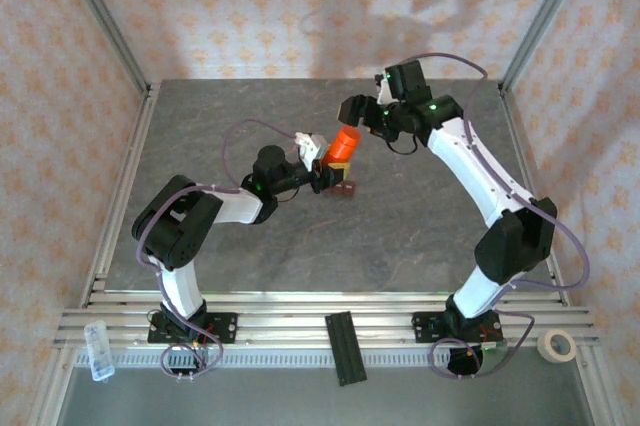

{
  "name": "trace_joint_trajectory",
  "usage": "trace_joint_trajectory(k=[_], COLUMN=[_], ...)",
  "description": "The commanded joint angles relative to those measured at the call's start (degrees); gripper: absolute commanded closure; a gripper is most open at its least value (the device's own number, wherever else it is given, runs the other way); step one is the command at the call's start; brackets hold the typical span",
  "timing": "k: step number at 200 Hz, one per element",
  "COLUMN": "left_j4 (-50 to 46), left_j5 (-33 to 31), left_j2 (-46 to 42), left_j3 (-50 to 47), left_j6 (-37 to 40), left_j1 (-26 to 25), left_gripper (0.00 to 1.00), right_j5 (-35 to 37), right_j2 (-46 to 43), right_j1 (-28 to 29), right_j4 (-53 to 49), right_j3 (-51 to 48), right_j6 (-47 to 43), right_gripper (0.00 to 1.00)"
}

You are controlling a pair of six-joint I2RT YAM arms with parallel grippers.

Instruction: Sort the pills into containers

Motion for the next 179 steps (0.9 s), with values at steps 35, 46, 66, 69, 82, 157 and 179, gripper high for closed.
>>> trace_joint_trajectory(k=[35, 46, 66, 69, 82, 157, 179], left_j4=[7.9, 8.7, 8.6, 8.6, 8.6, 8.5, 8.5], left_j5=[9.3, 11.0, 13.4, 13.8, 14.9, 16.9, 16.9], left_j2=[-0.3, 0.2, 0.7, 0.7, 1.0, 1.6, 1.6], left_j3=[3.6, 4.2, 5.4, 5.5, 6.0, 7.1, 7.2], left_j6=[-7.3, -9.2, -11.3, -11.4, -12.5, -14.3, -14.5], left_j1=[1.8, 2.0, 2.1, 2.1, 2.2, 2.2, 2.2], left_gripper=[1.00, 1.00, 1.00, 1.00, 1.00, 1.00, 1.00], right_j5=[-15.0, -16.4, -16.2, -16.4, -17.6, -21.9, -22.0], right_j2=[-2.0, -1.0, 1.3, 1.6, 3.0, 6.6, 6.9], right_j1=[-4.9, -5.1, -5.4, -5.5, -5.6, -5.3, -5.0], right_j4=[-10.1, -14.1, -19.7, -20.2, -21.9, -24.5, -24.9], right_j3=[8.1, 10.3, 14.0, 14.4, 16.1, 19.3, 19.2], right_j6=[-24.6, -30.7, -36.3, -36.7, -38.0, -38.0, -38.2], right_gripper=[0.21, 0.22, 0.24, 0.24, 0.24, 0.27, 0.27])
